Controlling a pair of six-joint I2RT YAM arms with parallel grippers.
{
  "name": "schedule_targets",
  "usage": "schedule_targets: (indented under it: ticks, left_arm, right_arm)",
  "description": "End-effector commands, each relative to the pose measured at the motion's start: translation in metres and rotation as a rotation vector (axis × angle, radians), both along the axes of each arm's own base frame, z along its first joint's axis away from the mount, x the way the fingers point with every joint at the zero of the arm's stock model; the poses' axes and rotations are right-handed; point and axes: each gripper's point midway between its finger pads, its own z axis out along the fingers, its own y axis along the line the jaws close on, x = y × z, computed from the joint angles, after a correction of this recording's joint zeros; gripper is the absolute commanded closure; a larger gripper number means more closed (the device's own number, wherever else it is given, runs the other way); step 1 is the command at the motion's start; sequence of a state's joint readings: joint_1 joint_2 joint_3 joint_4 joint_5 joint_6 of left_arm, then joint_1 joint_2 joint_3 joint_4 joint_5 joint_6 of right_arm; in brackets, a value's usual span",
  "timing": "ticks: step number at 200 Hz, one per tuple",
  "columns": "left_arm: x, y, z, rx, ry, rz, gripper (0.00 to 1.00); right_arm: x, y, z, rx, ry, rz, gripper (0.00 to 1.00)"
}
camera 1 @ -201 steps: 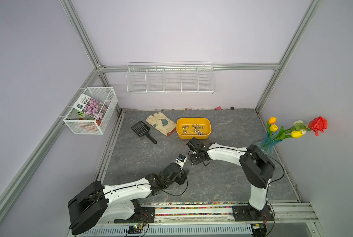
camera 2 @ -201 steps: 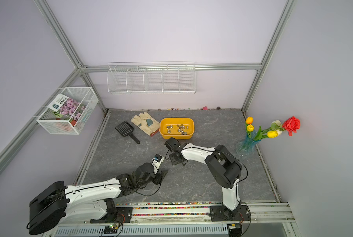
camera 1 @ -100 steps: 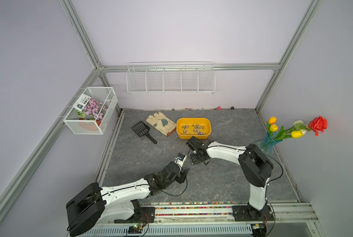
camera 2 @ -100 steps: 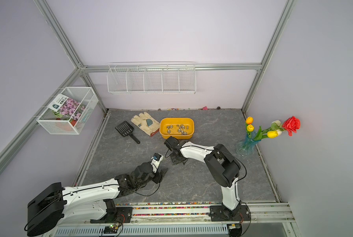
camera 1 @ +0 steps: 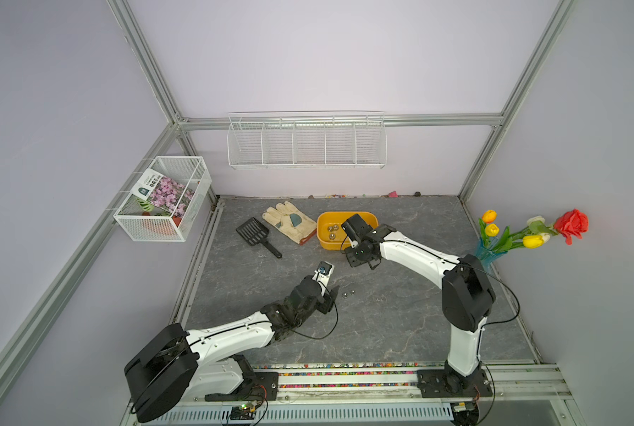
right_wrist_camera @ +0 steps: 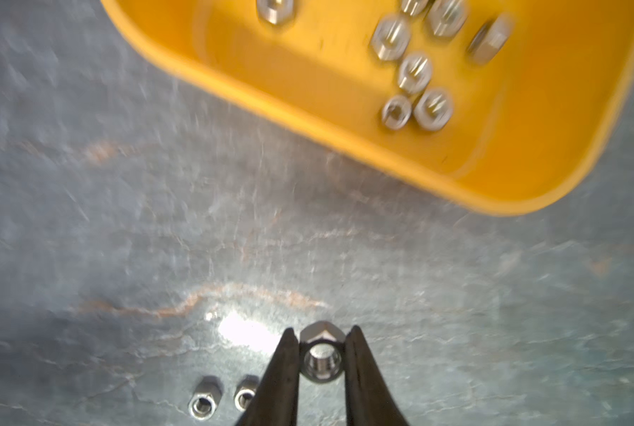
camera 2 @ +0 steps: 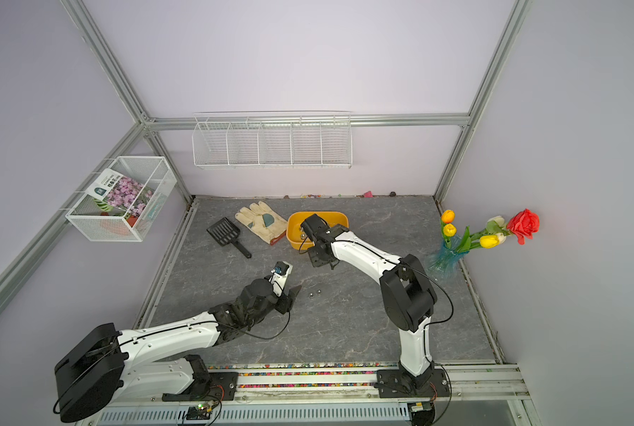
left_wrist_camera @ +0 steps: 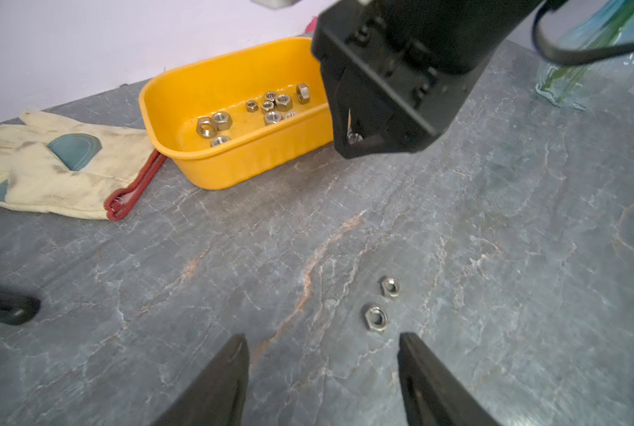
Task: Put the nuts on the desktop into the storage box
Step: Pick up the nut from the center of the board, then place the nut in the storage box.
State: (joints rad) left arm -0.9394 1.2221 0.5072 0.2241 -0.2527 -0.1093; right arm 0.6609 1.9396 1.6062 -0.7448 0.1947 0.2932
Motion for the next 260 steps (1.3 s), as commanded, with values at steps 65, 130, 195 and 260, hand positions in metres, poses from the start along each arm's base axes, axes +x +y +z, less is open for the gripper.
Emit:
schedule_targets:
  ticks: [65,130,195,260]
  left_arm:
    - [0.053,-0.020,0.023,-0.037,-0.060,-0.046,0.33]
    - [0.083,-0.025,0.019,-0.030,-0.052,-0.047,0.33]
    - [0.088,-0.028,0.009,-0.025,-0.034,-0.051,0.34]
    - [0.087,-0.028,0.007,-0.021,-0.029,-0.056,0.34]
  right_arm:
    - [0.089,0.003,-0.002,0.002,0.014,-0.032,0.80]
    - [0.130,-0.008,-0.041,0.033,0.055,-0.092,0.80]
    - [0.127,-0.013,-0.071,0.031,0.107,-0.110,0.79]
    - [0.130,-0.015,-0.079,0.026,0.109,-0.127,0.66]
